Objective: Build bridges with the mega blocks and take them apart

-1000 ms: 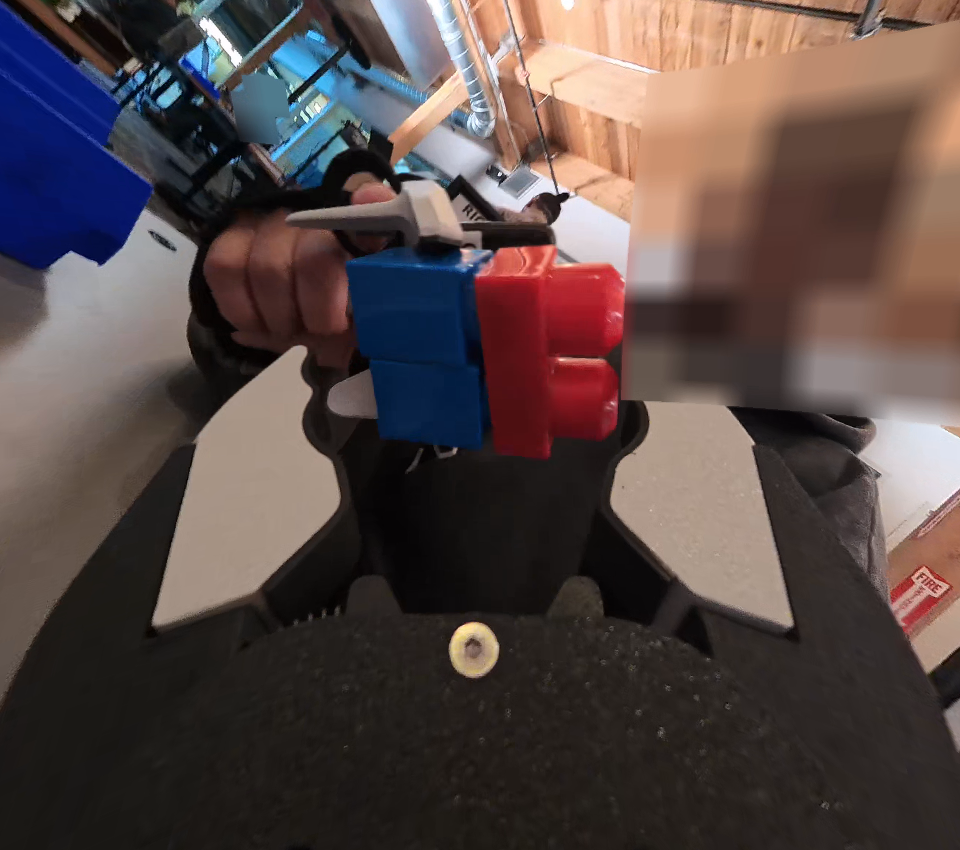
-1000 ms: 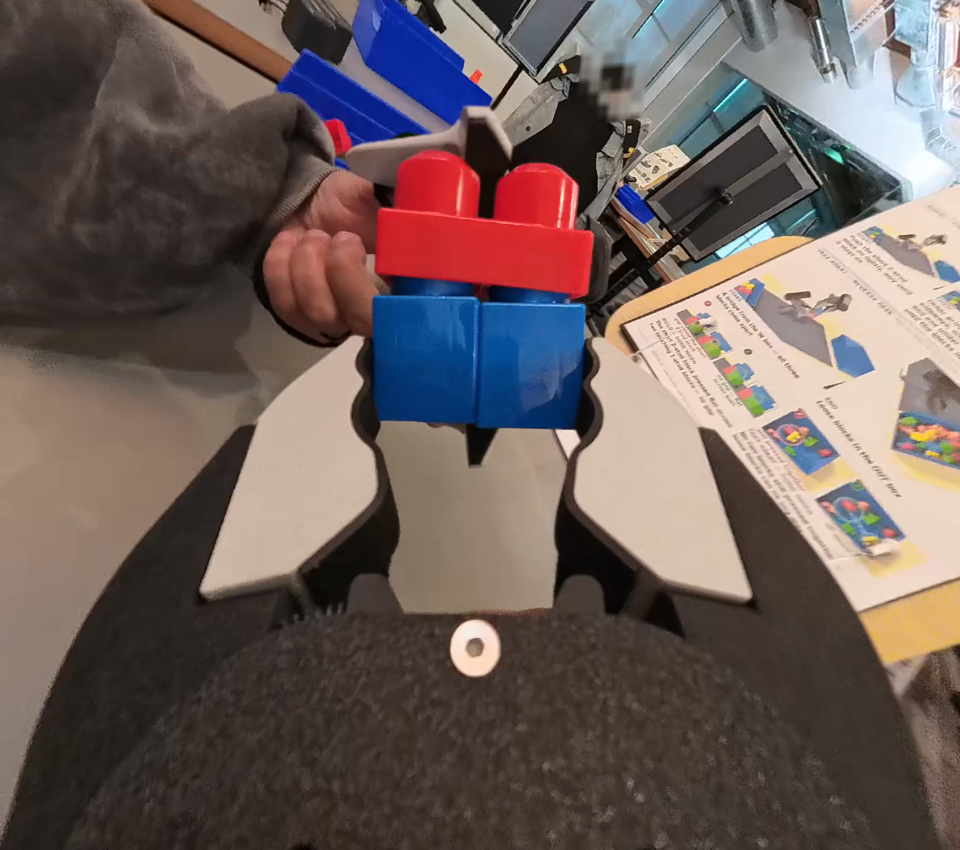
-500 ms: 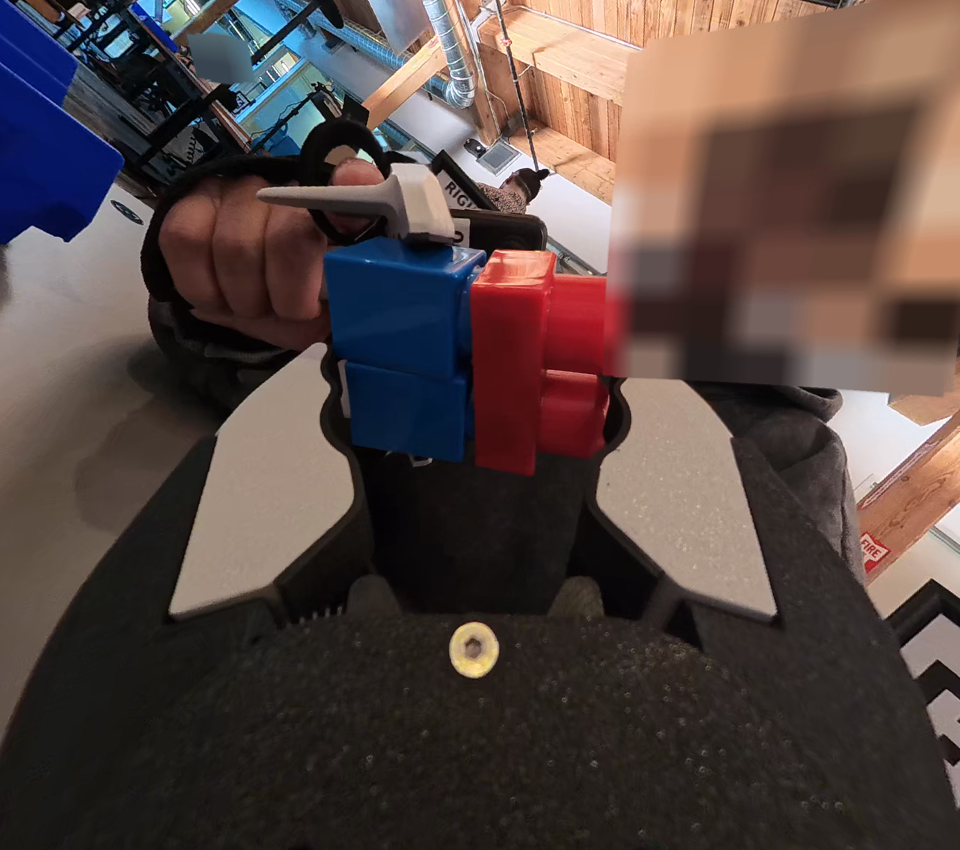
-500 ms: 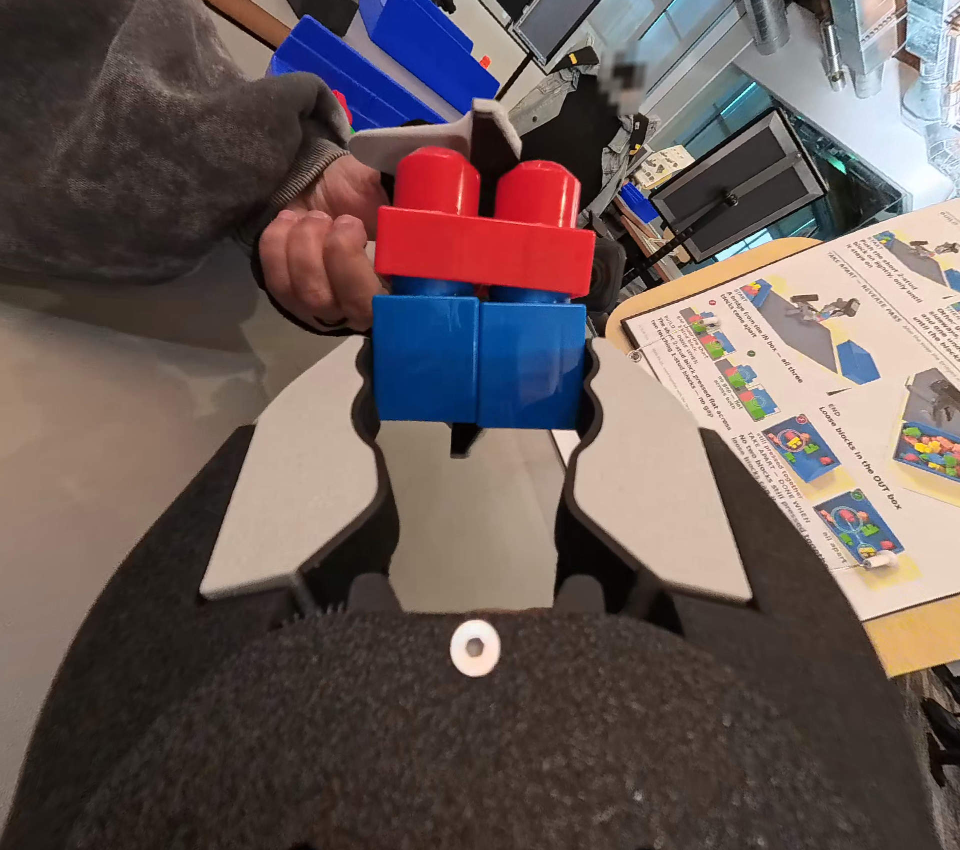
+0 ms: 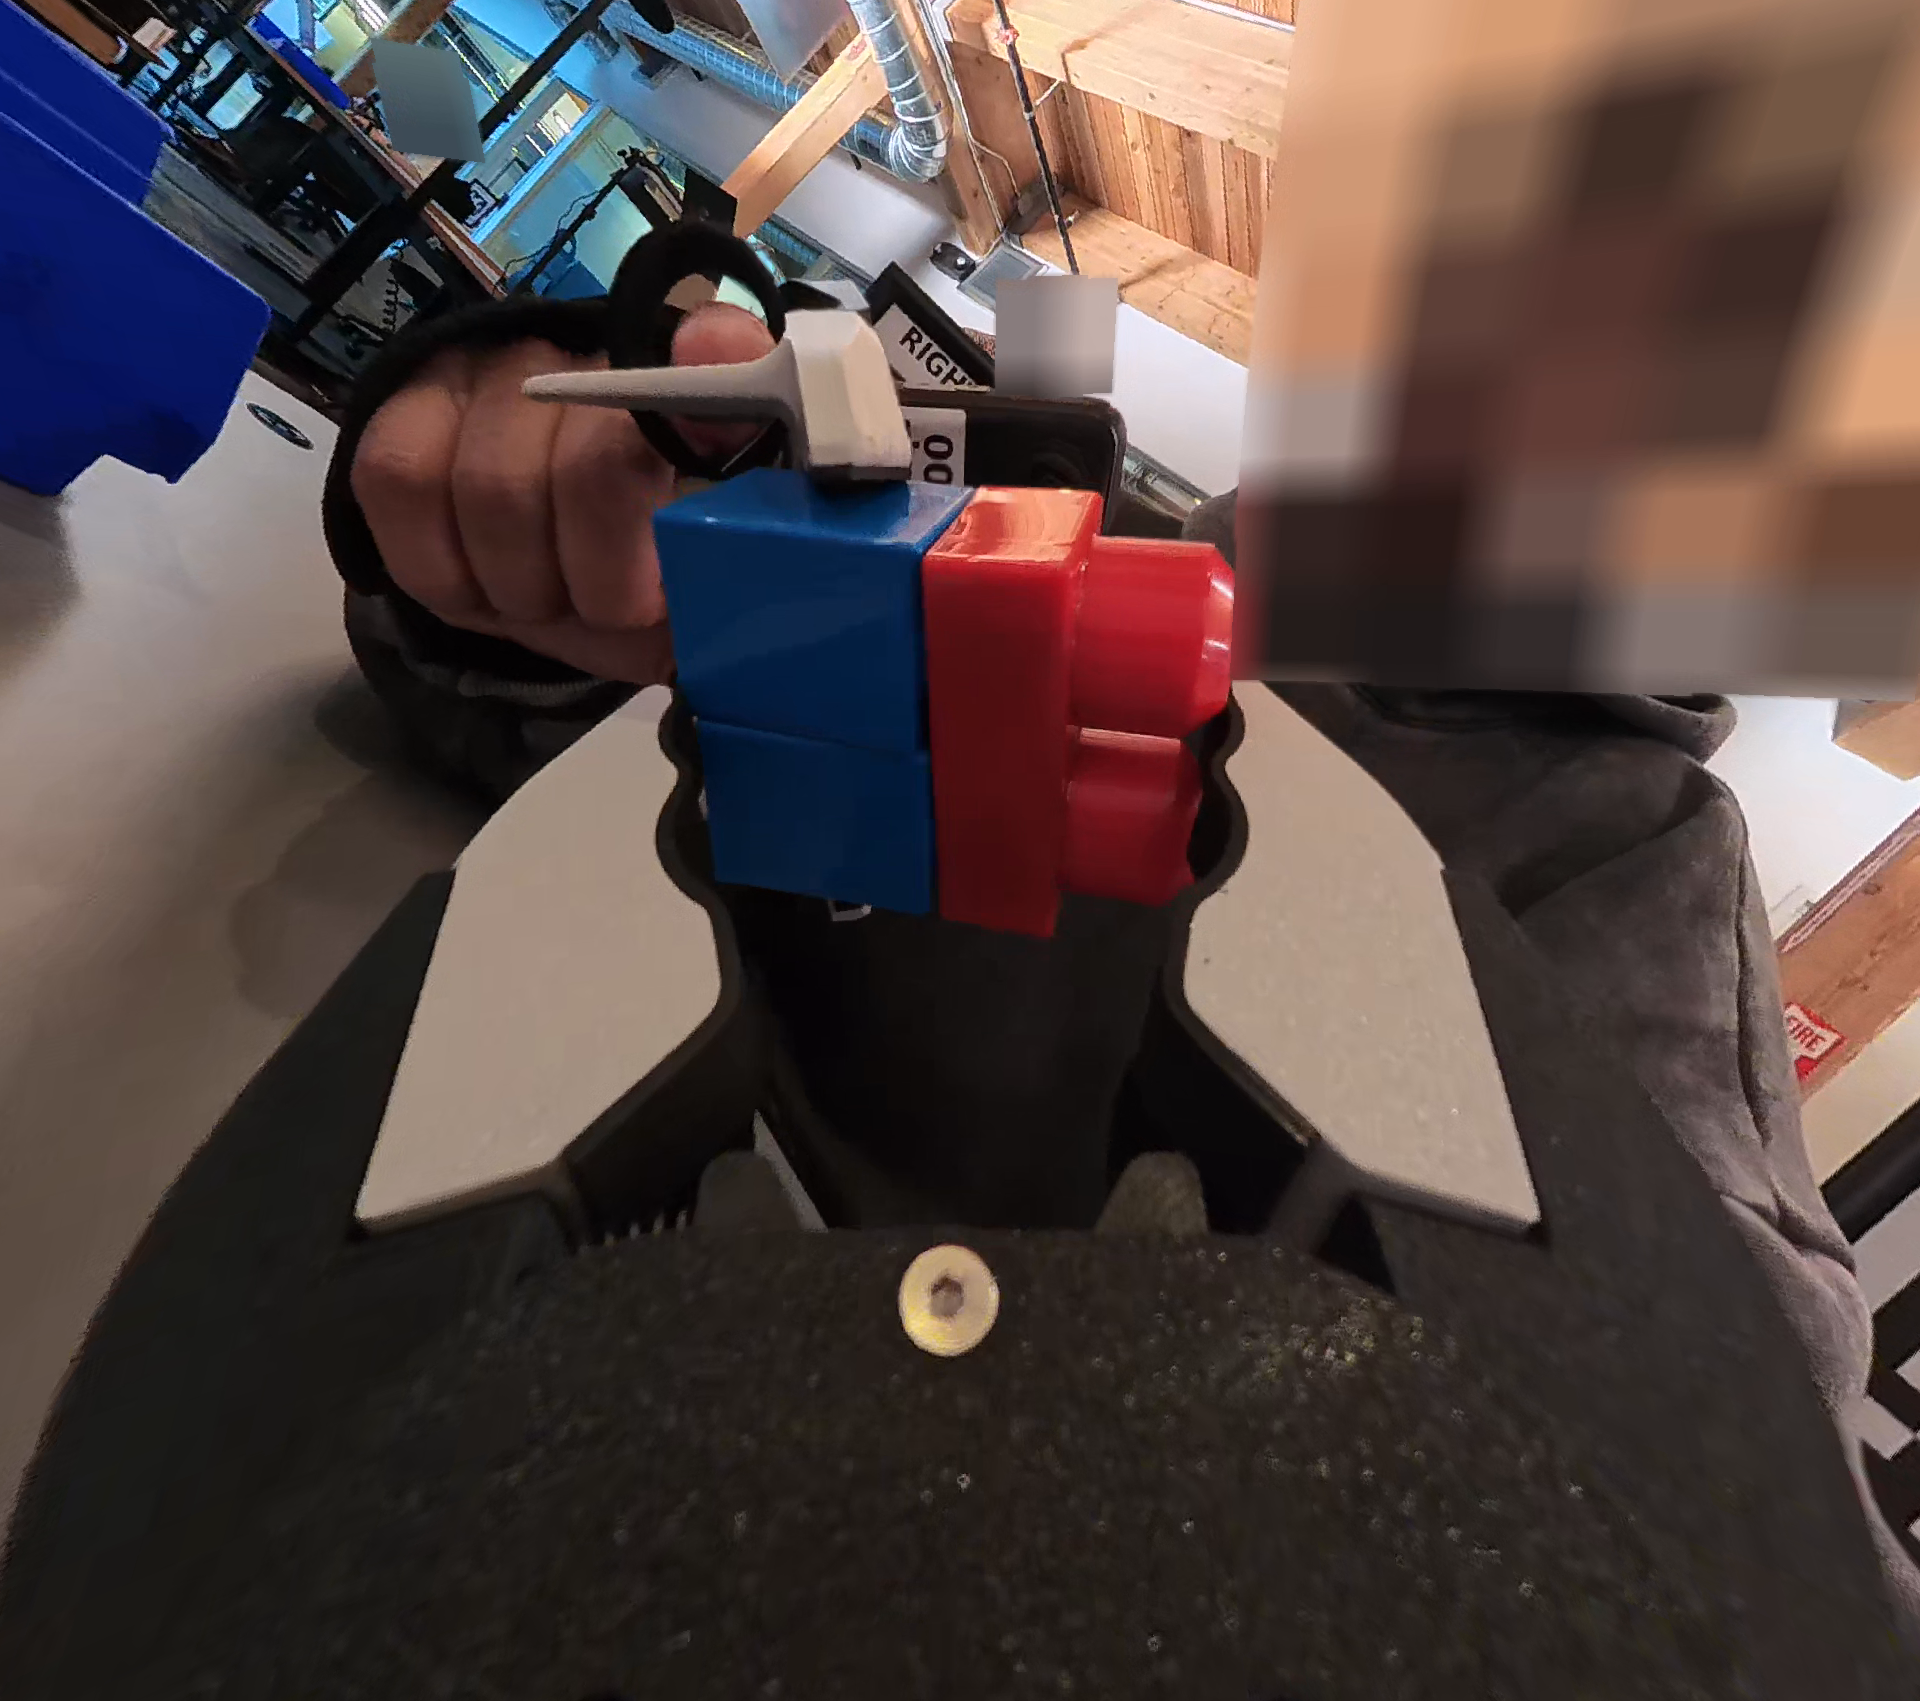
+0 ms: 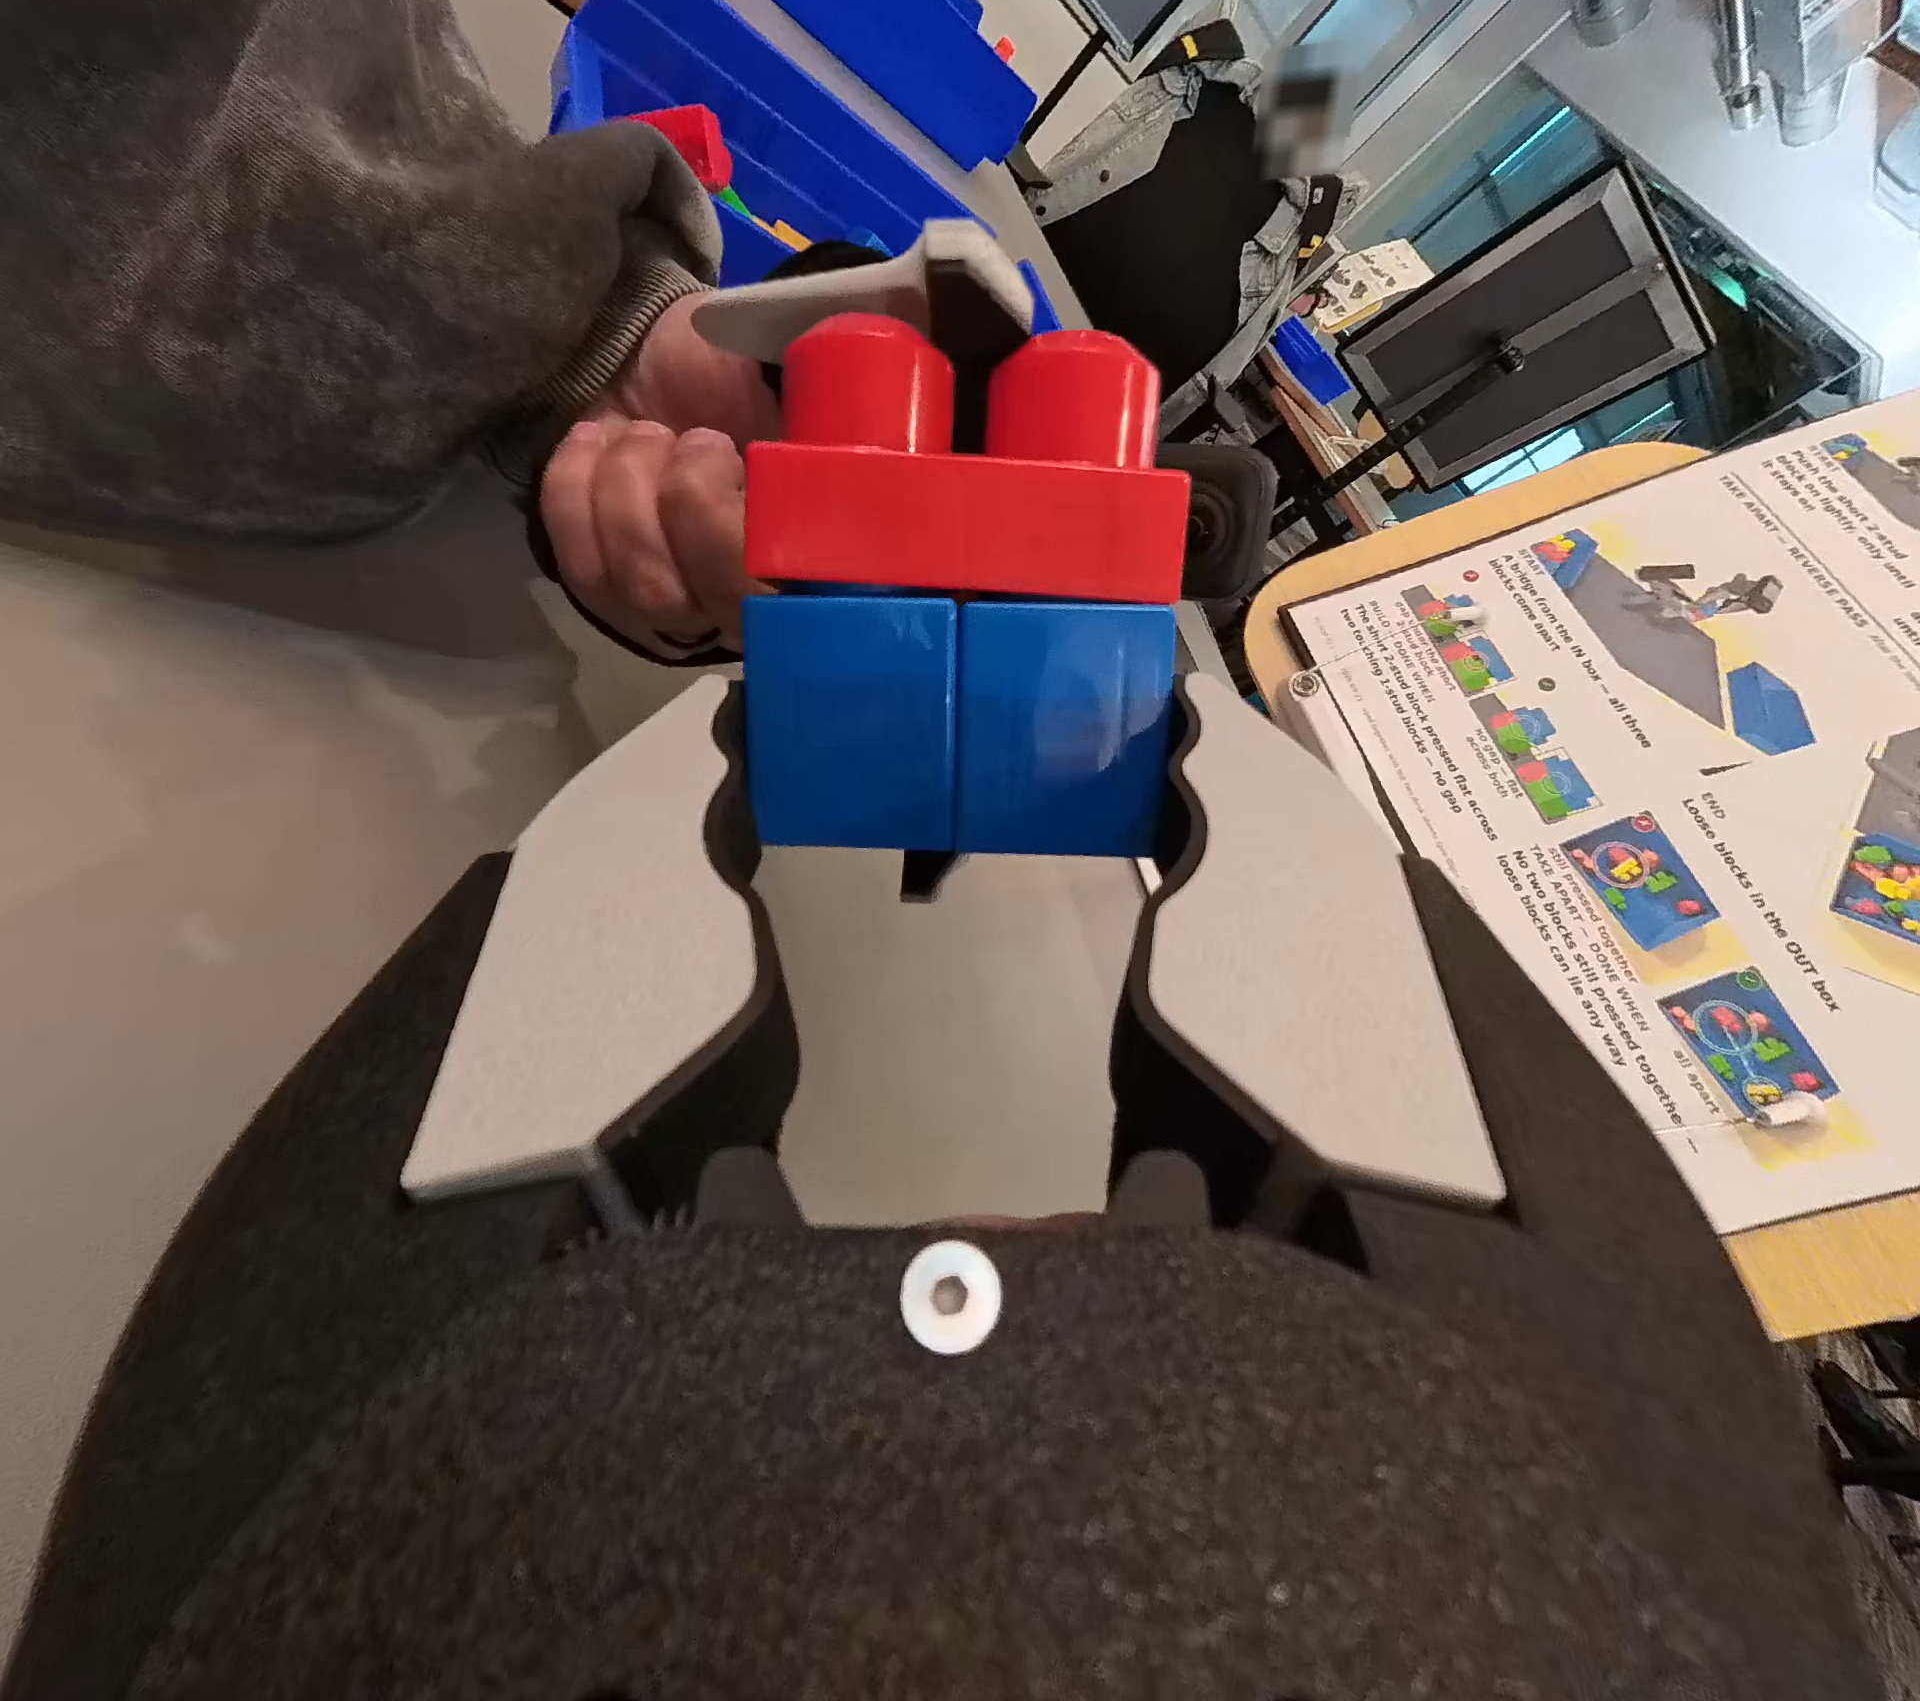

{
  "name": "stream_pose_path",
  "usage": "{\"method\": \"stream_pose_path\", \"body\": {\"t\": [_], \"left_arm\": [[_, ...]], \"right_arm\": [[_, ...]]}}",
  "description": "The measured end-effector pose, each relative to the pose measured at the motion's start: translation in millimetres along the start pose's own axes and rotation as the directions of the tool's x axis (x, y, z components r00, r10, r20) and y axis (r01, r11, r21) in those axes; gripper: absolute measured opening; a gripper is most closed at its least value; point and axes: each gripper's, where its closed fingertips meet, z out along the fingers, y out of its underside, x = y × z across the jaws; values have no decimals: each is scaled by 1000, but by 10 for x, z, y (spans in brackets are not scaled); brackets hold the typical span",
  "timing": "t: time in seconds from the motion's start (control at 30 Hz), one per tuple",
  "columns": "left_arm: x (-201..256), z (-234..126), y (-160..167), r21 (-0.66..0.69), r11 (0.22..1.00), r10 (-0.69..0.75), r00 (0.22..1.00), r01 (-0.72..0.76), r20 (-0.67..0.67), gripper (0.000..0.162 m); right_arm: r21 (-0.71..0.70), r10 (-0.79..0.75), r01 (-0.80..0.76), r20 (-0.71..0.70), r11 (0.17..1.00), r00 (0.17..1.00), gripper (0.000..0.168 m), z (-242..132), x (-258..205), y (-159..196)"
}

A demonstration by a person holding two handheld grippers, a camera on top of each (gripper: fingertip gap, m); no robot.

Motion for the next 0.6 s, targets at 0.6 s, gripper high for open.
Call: {"method": "stream_pose_path", "body": {"t": [0.6], "left_arm": [[-31,-7,6,59,998,-16,999,14,38,95]], "right_arm": [[-17,14,-14,-21,1000,1000,75,28,45,45]]}}
